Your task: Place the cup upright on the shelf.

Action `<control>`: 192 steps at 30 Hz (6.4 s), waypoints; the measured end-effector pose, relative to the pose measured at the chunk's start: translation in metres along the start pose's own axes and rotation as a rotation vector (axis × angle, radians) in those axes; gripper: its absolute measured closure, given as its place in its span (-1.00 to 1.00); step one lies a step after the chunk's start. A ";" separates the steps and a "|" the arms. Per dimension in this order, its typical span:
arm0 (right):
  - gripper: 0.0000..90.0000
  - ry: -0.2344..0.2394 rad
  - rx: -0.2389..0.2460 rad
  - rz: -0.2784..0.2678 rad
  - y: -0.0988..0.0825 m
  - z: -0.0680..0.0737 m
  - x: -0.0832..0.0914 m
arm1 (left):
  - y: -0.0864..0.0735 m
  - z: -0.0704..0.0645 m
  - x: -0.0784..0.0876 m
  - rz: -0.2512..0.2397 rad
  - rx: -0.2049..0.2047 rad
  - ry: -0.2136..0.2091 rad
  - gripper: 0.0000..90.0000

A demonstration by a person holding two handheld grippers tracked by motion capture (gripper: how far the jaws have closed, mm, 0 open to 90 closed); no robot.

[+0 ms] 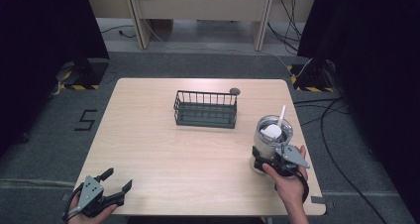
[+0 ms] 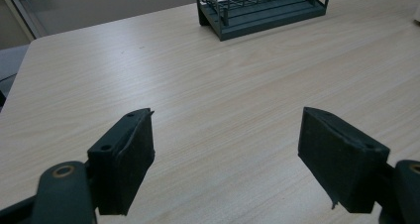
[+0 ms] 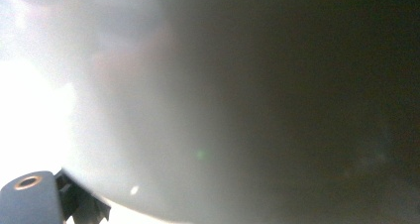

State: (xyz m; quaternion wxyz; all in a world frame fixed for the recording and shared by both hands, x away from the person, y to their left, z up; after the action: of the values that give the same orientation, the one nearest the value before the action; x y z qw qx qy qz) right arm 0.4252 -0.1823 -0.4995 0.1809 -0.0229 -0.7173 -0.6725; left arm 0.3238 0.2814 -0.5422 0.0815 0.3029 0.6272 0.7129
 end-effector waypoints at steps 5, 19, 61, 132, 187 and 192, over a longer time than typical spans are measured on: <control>-0.77 -0.001 0.004 -0.016 0.008 0.000 0.003 | 0.000 0.000 0.000 0.000 -0.002 0.001 -0.53; -0.77 -0.002 0.000 -0.084 0.044 0.003 0.007 | 0.000 0.001 0.000 0.000 0.001 0.006 -0.53; -0.77 0.042 -0.010 -0.113 0.101 0.036 -0.042 | 0.000 0.001 0.001 -0.004 0.007 0.002 -0.52; -0.77 0.090 0.025 -0.121 0.152 0.093 -0.120 | -0.010 0.010 0.026 -0.007 0.042 0.075 -0.49; -0.77 0.081 0.018 -0.085 0.159 0.119 -0.187 | -0.014 0.010 0.031 -0.002 0.052 0.079 -0.49; -0.77 0.078 0.022 -0.071 0.153 0.121 -0.192 | -0.014 0.009 0.031 -0.001 0.050 0.078 -0.48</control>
State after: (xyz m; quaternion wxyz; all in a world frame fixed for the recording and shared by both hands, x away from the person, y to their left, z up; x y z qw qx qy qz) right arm 0.6187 -0.0101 -0.4126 0.1851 0.0308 -0.7174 -0.6709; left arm 0.3005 0.3072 -0.5447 0.0497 0.2766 0.6477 0.7082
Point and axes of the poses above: each handheld gripper's, and its own axes: x roughly backward along the jaws, y roughly out of its top, z roughly to its left, the point moved 9 cm from there along -x, roughly forward along the jaws, and after that the axes turned 6 degrees about -y, right-handed, at the moved point
